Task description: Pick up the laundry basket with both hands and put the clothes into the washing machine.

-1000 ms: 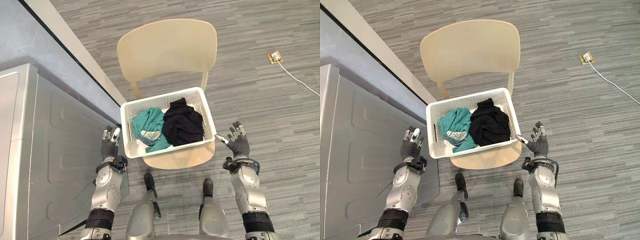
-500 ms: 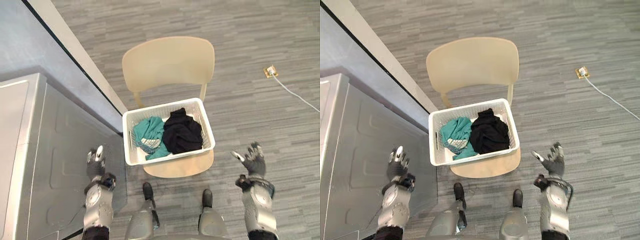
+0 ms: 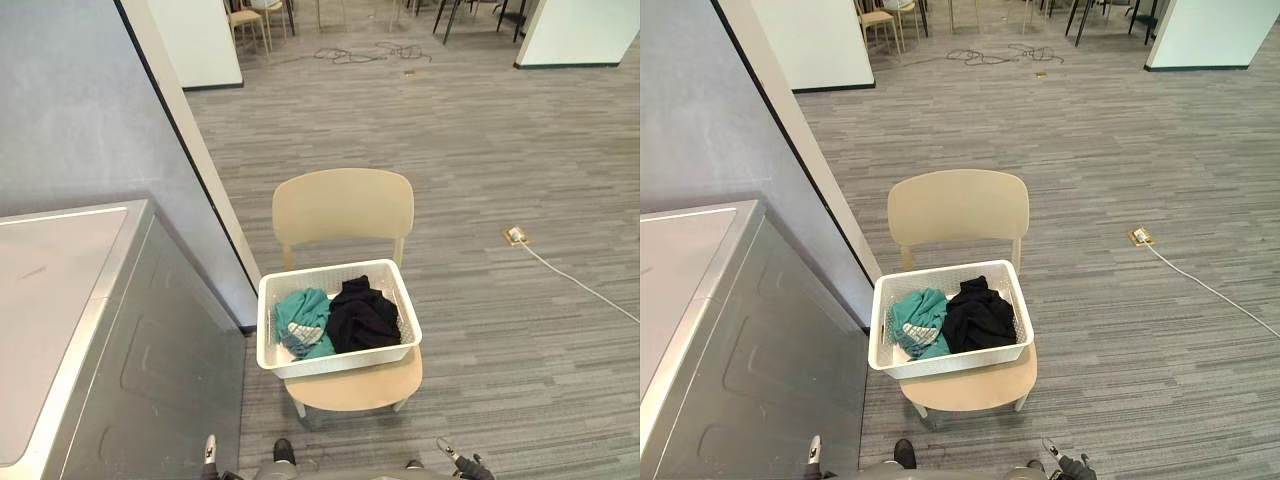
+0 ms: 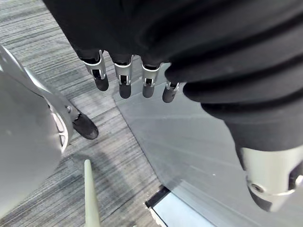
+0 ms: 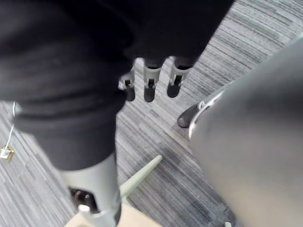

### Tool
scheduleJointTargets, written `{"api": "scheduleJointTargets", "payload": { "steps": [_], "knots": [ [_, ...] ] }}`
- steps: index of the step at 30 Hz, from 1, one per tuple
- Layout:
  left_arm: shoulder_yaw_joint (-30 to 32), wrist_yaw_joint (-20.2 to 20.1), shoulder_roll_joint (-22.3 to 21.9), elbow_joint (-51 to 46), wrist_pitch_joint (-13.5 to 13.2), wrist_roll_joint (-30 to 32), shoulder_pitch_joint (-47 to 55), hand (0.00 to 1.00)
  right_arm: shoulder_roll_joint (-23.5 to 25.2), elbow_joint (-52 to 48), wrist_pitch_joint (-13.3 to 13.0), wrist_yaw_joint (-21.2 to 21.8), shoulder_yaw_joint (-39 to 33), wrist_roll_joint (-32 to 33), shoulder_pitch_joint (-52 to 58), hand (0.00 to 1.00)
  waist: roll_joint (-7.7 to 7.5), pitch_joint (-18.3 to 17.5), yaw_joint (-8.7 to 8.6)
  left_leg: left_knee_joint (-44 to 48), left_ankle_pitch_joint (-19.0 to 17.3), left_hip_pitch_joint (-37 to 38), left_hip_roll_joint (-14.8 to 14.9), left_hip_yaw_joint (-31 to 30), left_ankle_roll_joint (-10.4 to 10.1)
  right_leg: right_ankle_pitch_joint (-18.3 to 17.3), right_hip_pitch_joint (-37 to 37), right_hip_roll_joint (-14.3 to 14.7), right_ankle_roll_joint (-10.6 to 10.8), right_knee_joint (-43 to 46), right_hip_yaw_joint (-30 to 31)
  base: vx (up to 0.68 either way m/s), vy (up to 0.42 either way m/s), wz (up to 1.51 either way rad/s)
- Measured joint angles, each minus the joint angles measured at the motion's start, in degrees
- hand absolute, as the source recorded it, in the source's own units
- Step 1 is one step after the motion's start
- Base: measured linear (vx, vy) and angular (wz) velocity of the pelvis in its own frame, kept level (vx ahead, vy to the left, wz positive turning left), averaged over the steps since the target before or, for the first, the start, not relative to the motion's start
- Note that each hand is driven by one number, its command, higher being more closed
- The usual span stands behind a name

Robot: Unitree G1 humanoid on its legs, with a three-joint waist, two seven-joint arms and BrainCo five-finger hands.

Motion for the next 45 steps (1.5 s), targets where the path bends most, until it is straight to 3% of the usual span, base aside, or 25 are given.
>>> {"api": "scheduleJointTargets", "payload": {
  "steps": [4,7,8,10,11,12,15,16,18,21,23,26,27,28,29,30,31,33,35,36,37,39,40,42,45],
  "knots": [
    [1.6,-0.7,0.1,0.0,0.1,0.0,-1.5,0.00,-1.9,2.2,1.0,1.5,4.0,-5.0,-1.8,0.00,-0.34,-0.3,0.28,6.3,0.3,-5.5,0.7,-5.2,1.0,-2.6,-2.0,0.0,-1.0,4.6,-4.8,-0.03,-0.050,0.70],
    [1.1,-0.7,0.2,-0.1,-0.1,-0.6,-3.2,0.00,-3.8,2.6,1.6,1.8,5.6,-6.6,-4.4,0.00,1.48,-0.5,0.38,1.9,1.3,-9.0,1.9,-9.8,3.8,-5.1,-5.4,3.0,-4.6,8.9,-8.0,-0.06,-0.049,1.01],
    [2.6,-0.5,1.5,0.4,0.0,-0.6,-4.4,0.00,-2.3,3.6,1.5,1.8,4.3,-7.1,-7.3,0.00,-0.96,0.6,0.74,6.6,-3.2,-10.4,1.7,-2.4,7.7,-4.1,-5.1,-0.4,-3.3,8.1,-10.2,-0.09,-0.037,1.02],
    [2.6,-0.7,1.9,0.8,-0.1,-0.6,-5.4,0.00,-2.8,3.5,1.4,1.7,3.6,-8.2,-8.6,0.00,-2.67,2.1,1.51,29.0,-5.6,-13.4,3.3,0.4,9.3,-4.0,-4.3,-3.4,-3.5,9.3,-11.8,-0.07,-0.019,0.58],
    [2.3,-0.7,1.9,1.9,-0.1,-0.5,-3.7,0.00,-3.4,2.3,1.4,1.6,2.6,-8.5,-8.4,0.00,-2.10,2.3,1.09,40.6,-9.0,-10.0,5.3,0.2,6.2,-4.0,-1.7,-4.6,-3.6,9.0,-13.5,-0.07,0.009,0.38],
    [1.7,-0.7,2.0,2.8,0.0,-0.5,-3.3,0.00,-3.5,2.1,1.3,1.6,2.0,-8.5,-8.4,0.00,-1.65,2.1,0.73,42.3,-9.6,-8.2,6.3,0.0,5.3,-3.9,-1.0,-4.9,-3.5,8.9,-14.0,-0.08,0.079,0.49],
    [-0.8,-0.8,2.4,5.7,0.2,0.1,-3.1,0.00,-5.2,3.1,1.3,1.5,-0.2,-7.7,-8.3,0.00,0.23,0.9,-1.23,36.5,-7.4,-1.9,12.6,-2.7,3.6,-2.9,-2.2,-6.5,-1.8,10.7,-18.2,-0.03,0.214,0.81],
    [-1.4,-0.7,2.4,5.7,0.2,0.3,-3.1,0.00,-5.7,3.7,1.4,1.5,-0.8,-7.4,-8.4,0.00,0.62,0.7,-1.65,31.5,-5.3,-1.0,12.6,-3.7,2.7,-2.6,-2.8,-6.9,-1.4,11.4,-19.5,0.01,0.298,1.15],
    [-6.2,-0.6,4.3,5.5,0.2,1.2,-3.5,0.00,-6.3,7.0,1.8,1.7,-2.5,-7.4,-8.8,0.00,-0.33,0.6,-2.67,20.8,-8.3,0.0,8.0,-6.5,-1.9,-0.5,-4.5,-9.6,-2.0,12.7,-22.9,-0.01,0.358,1.25],
    [-11.9,-0.5,7.2,5.4,0.2,1.3,-3.5,0.00,-5.1,9.1,2.6,1.6,-2.4,-7.4,-8.7,0.00,-0.65,0.5,-2.59,16.3,-11.3,1.5,7.1,-7.1,-6.3,1.5,-3.5,-10.9,-1.3,13.3,-23.8,-0.02,0.366,0.72],
    [-15.4,-0.4,7.7,4.8,0.0,1.2,-3.9,0.00,-4.8,8.9,2.6,1.6,-1.4,-7.4,-8.9,0.00,-1.24,0.7,-2.56,13.7,-11.7,3.8,4.9,-6.6,-6.7,3.0,-2.5,-13.3,0.3,13.6,-23.7,-0.04,0.224,0.25],
    [-20.5,-0.6,6.9,4.4,-0.7,4.2,-4.9,0.00,-4.4,6.7,2.5,1.4,-0.2,-7.0,-8.5,0.00,-1.06,0.9,-2.78,11.6,-12.5,4.7,0.6,-6.9,-5.1,6.3,-3.1,-18.6,-0.7,17.6,-23.4,-0.07,0.172,0.37],
    [-21.7,-0.6,6.7,4.4,-0.9,5.5,-5.1,0.00,-3.9,4.9,2.2,1.2,-0.5,-6.3,-7.9,0.00,-0.90,1.4,-3.08,11.0,-13.1,5.5,-0.7,-7.6,-4.1,8.1,-3.5,-20.5,-3.2,20.8,-22.3,-0.05,0.145,0.57],
    [-22.8,-0.6,6.6,4.4,-0.9,7.2,-5.0,0.00,-3.9,3.3,2.1,1.2,-0.5,-6.2,-7.3,0.00,-0.29,1.5,-3.26,10.2,-13.5,6.4,-1.2,-8.6,-3.4,11.8,-4.8,-20.7,-8.1,24.2,-17.9,-0.09,0.175,0.70],
    [-22.7,-0.6,6.2,4.4,-1.0,8.6,-4.6,0.00,-3.9,2.5,2.1,1.2,0.0,-6.2,-6.7,0.00,0.16,1.5,-3.20,9.6,-13.9,6.9,-1.1,-9.0,-2.7,15.6,-6.3,-19.9,-10.1,26.4,-13.0,-0.08,0.117,0.56],
    [-22.7,-0.6,5.5,4.4,-1.0,9.3,-4.8,0.00,-3.7,1.9,2.0,1.3,0.1,-6.2,-6.4,0.00,1.48,1.4,-3.20,9.1,-15.0,7.0,-0.6,-9.5,-1.7,14.8,-7.7,-18.5,-8.6,28.7,-9.1,-0.08,0.084,0.38],
    [-22.2,-0.5,6.1,4.5,-0.9,10.4,-4.3,0.00,-2.1,1.5,1.6,1.4,0.3,-5.9,-6.5,0.00,0.75,1.5,-2.34,8.4,-15.2,7.4,0.2,-10.4,-1.1,7.1,-10.7,-14.1,-3.1,35.6,-3.3,-0.06,0.003,0.30],
    [-19.5,-0.7,7.1,4.3,-0.5,11.4,-4.0,0.00,0.7,0.7,1.4,1.7,1.0,-4.8,-6.5,0.00,-1.88,1.5,-1.52,8.4,-15.2,6.6,0.7,-12.5,-1.1,-4.2,-13.8,-4.3,-2.9,41.9,-1.6,-0.03,-0.060,0.43],
    [-16.6,-0.7,6.7,4.4,0.2,13.1,-4.2,0.00,1.2,0.7,1.3,1.8,0.9,-3.5,-6.4,0.00,-2.25,1.4,-1.63,8.3,-15.2,5.3,0.6,-14.1,-1.1,-10.8,-13.3,1.6,-2.1,37.1,-2.7,0.05,-0.062,0.52],
    [-15.1,-0.7,6.1,4.4,0.2,13.9,-4.5,0.00,1.4,1.3,1.2,1.8,0.6,-3.2,-6.3,0.00,-2.73,0.9,-1.58,7.9,-14.4,4.5,0.1,-14.1,-1.6,-13.0,-9.4,2.4,-2.4,30.7,-2.0,0.07,-0.034,0.45],
    [-13.9,-0.8,6.0,4.4,0.2,14.3,-4.4,0.00,1.4,1.9,1.3,1.9,0.0,-2.9,-6.4,0.00,-2.69,1.0,-1.25,8.0,-12.8,4.2,-0.2,-14.1,-1.9,-13.6,-8.6,2.9,-3.3,28.9,-1.6,0.09,-0.058,0.54],
    [-12.4,-0.9,4.4,3.5,0.6,15.4,-5.8,0.00,0.6,1.5,1.3,2.5,-2.8,-1.6,-5.9,0.00,-1.25,1.3,-2.02,8.1,-9.1,3.4,0.4,-13.9,0.7,-11.5,-10.0,4.1,-7.1,32.2,-0.7,0.08,-0.108,0.78],
    [-11.1,-0.8,3.2,3.2,0.5,15.8,-6.1,0.00,0.1,1.0,1.2,2.8,-2.9,-1.3,-5.3,0.00,0.38,1.1,-2.02,8.1,-8.8,3.1,2.4,-13.8,0.4,-14.6,-10.1,6.1,-7.5,28.8,0.2,0.08,-0.130,0.77],
    [-8.6,-1.0,3.6,3.4,0.8,15.7,-6.8,0.00,0.9,1.7,1.2,2.8,-2.9,-1.3,-4.5,0.00,-0.39,0.8,-2.03,7.8,-9.5,3.0,2.9,-14.1,-0.3,-10.4,-4.9,7.1,-7.2,15.8,-1.4,0.07,-0.137,0.84],
    [-6.9,-0.7,1.7,2.4,0.6,15.7,-7.4,0.00,0.1,1.6,1.4,2.6,-1.5,-1.4,-5.6,0.00,0.11,0.4,-1.90,8.6,-9.1,2.3,3.6,-11.5,-0.7,-10.3,-4.1,7.4,-7.4,15.4,-4.4,0.06,-0.067,0.50]
  ]
}}
